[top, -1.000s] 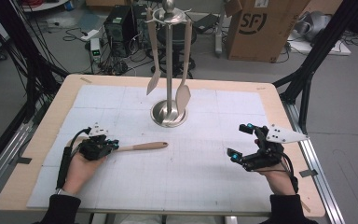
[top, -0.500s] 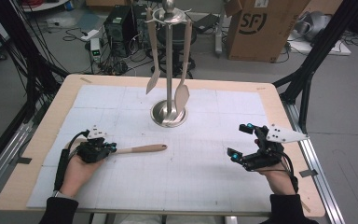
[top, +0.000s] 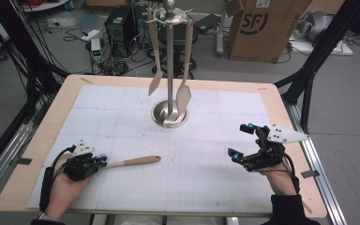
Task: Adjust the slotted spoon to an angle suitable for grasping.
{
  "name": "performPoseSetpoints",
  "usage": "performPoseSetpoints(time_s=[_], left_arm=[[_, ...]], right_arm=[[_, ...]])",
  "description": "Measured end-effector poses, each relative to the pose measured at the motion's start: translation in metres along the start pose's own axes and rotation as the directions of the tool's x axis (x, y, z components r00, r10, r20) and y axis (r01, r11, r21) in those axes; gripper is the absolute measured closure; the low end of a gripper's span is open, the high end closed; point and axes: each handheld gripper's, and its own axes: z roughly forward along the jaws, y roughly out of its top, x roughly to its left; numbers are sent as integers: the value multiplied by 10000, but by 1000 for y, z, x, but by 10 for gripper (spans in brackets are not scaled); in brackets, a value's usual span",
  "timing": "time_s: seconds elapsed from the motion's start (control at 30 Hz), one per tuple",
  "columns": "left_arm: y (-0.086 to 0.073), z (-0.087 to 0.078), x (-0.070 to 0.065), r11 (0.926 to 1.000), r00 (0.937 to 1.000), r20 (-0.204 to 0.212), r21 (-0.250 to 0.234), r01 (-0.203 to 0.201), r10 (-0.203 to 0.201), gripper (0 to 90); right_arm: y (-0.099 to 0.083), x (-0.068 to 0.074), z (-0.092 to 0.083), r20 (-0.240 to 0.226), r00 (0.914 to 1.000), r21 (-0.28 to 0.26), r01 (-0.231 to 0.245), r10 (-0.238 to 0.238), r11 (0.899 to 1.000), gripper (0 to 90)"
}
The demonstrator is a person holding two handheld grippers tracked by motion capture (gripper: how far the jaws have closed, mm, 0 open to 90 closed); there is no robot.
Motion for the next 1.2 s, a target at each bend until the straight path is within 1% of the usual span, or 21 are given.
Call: performPoseSetpoints(time_s=[0.1,0.2,0.3,0.37,0.4,0.43,0.47,0.57,0.6,0.63,0.7,0.73,0.8,0.87,0.9,1.07,1.2], left_arm=[[-9,-10,-2,9999,9999,12,24,160,-160,900],[-17,-17,-5,9995,9994,-145,-46,321,-322,900],[-21,-22,-7,9993,9991,-216,-40,362,-363,900],[-21,-22,-8,9993,9990,-280,-44,361,-362,900],[-20,-22,-8,9993,9990,-250,-85,358,-360,900],[-19,-23,-9,9994,9995,-157,-200,284,-287,900],[-17,-25,-10,9989,9998,-28,-420,199,-201,900],[-10,-30,-16,9942,9996,298,-1075,-1,33,900],[-8,-31,-20,9917,9985,504,-1280,-129,195,900],[-6,-31,-23,9902,9973,662,-1377,-235,328,900],[-4,-28,-34,9869,9929,944,-1509,-577,725,899],[-2,-26,-39,9859,9895,1105,-1492,-758,928,899],[1,-21,-51,9844,9808,1482,-1409,-1057,1265,899],[4,-15,-62,9826,9737,1681,-1293,-1331,1540,899],[6,-11,-67,9802,9677,1788,-1196,-1577,1775,899],[9,4,-80,9761,9544,2098,-919,-1969,2123,899],[12,13,-84,9744,9504,2168,-773,-2112,2232,899]], right_arm=[[1,0,1,-4,10000,-4,14,-14,10000,2],[1,0,2,-40,10000,-8,42,-42,10000,2],[2,1,3,-90,10000,-14,40,-40,10000,2],[3,1,3,-109,9999,-26,49,-50,10000,3],[3,1,4,-97,9999,-44,75,-75,10000,2],[3,1,4,-100,9999,-37,66,-66,10000,2],[3,1,4,-107,9999,-41,63,-64,10000,2],[3,1,3,-100,9999,-52,46,-46,10000,2],[3,1,3,-85,10000,-63,26,-27,10000,2],[3,1,3,-73,10000,-59,35,-35,10000,2],[3,1,4,-82,9999,-35,59,-59,10000,2],[3,1,4,-95,9999,-42,70,-71,10000,3],[3,2,3,-97,9999,-8,38,-38,10000,2],[3,2,3,-83,9999,-24,66,-67,10000,2],[3,2,3,-88,9999,-27,83,-84,10000,2],[3,3,1,-81,9999,-59,79,-80,10000,2],[3,3,-1,-54,10000,-62,43,-44,10000,2]])
